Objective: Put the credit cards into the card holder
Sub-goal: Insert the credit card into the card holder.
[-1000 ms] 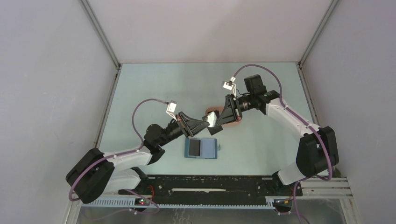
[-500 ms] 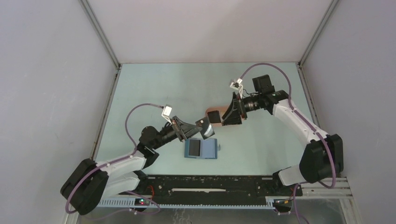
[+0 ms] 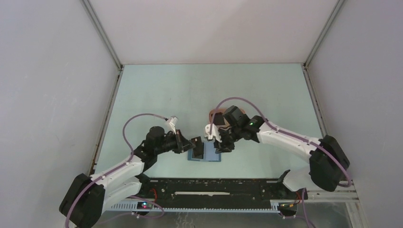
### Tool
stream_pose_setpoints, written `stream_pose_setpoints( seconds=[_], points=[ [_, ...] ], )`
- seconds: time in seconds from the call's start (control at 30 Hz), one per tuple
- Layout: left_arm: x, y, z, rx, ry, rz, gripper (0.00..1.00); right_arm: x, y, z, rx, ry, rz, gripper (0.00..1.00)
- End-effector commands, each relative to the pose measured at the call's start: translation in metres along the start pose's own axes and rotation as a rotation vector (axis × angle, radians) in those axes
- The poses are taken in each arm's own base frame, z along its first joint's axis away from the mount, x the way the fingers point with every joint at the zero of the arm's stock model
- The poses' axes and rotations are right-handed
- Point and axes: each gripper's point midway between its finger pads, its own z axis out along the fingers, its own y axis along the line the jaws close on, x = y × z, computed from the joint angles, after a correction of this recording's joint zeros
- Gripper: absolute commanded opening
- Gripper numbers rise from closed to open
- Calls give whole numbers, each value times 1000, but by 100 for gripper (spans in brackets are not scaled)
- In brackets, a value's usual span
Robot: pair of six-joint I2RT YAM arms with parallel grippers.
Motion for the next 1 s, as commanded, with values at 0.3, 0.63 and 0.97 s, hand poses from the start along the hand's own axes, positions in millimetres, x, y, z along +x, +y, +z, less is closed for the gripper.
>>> stream_pose_setpoints(
  seconds=[0.3,0.63,0.97],
  points=[
    [-17,-1,7,27,-10,-7,0,46,-40,54,147,272,-92,36],
    [-17,3,17,42,15,-8,0,72,-40,59,128,369,-89,32],
    [-11,6,21,53,40,-31,0,76,-40,56,130,392,-96,31]
  ],
)
